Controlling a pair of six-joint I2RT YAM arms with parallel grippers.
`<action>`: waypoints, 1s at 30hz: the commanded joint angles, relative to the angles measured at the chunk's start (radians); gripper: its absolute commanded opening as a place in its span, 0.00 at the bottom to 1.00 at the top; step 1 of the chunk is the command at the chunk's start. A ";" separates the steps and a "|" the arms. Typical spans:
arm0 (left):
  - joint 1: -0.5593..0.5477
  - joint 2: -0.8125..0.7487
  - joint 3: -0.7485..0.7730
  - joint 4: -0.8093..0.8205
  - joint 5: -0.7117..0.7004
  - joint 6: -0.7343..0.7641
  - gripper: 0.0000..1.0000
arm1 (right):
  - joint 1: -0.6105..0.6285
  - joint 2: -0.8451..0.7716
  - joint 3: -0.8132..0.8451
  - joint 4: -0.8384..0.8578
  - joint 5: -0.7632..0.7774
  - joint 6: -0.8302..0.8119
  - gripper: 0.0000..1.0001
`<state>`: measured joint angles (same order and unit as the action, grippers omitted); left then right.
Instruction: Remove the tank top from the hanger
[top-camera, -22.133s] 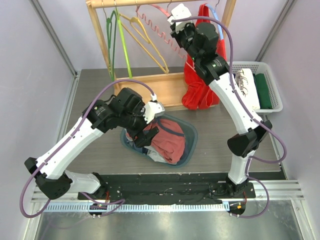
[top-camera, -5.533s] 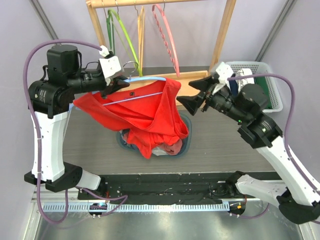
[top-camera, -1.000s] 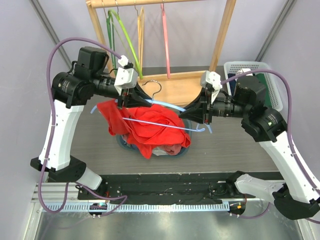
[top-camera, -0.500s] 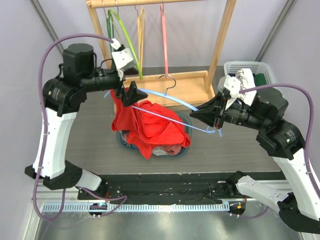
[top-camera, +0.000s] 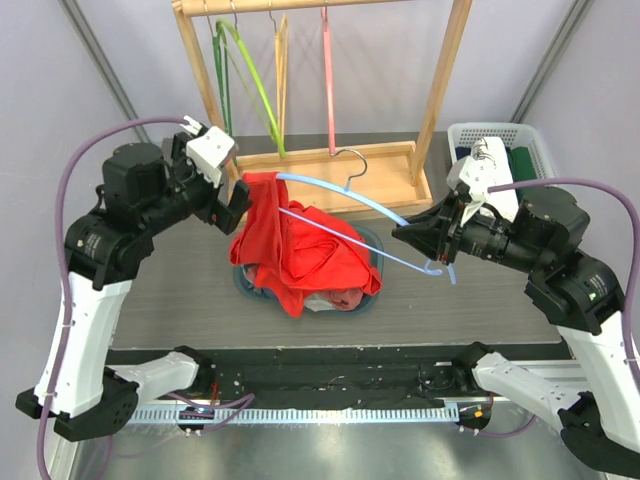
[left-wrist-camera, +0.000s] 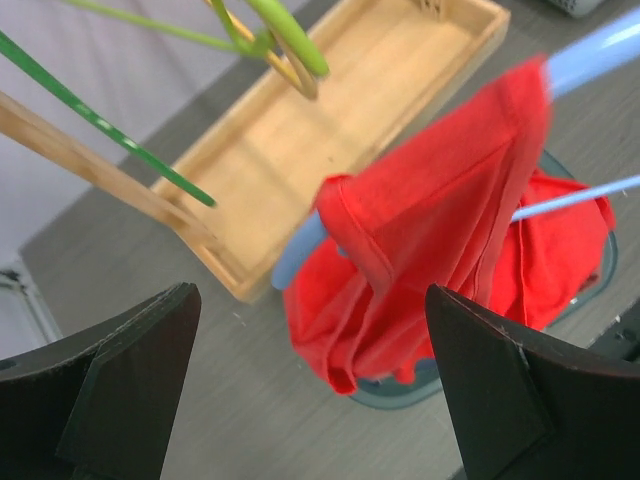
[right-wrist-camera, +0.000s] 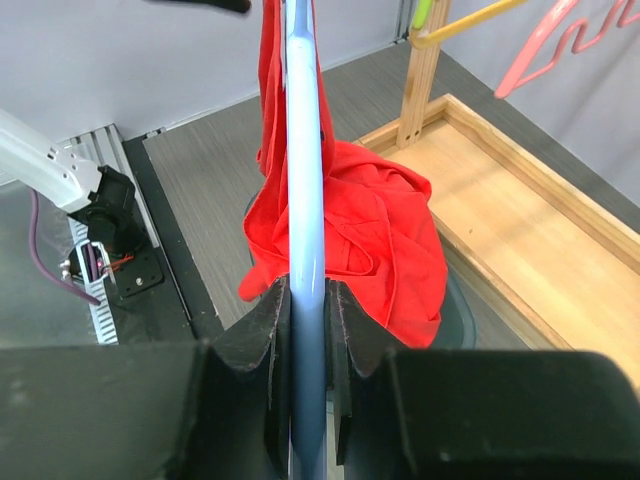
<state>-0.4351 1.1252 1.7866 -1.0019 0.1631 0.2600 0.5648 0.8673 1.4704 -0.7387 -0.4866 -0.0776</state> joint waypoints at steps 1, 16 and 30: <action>0.018 -0.028 -0.108 0.054 0.045 -0.099 1.00 | -0.002 -0.024 0.056 0.075 0.020 0.027 0.01; 0.036 0.019 -0.076 0.086 0.266 -0.200 0.68 | 0.000 -0.017 0.045 0.094 0.002 0.056 0.01; 0.059 0.021 -0.056 0.083 0.351 -0.228 0.17 | 0.000 -0.014 0.050 0.078 0.022 0.050 0.01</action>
<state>-0.3496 1.1580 1.6882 -0.9756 0.3202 0.0734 0.5610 0.8307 1.4998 -0.7429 -0.4763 -0.0391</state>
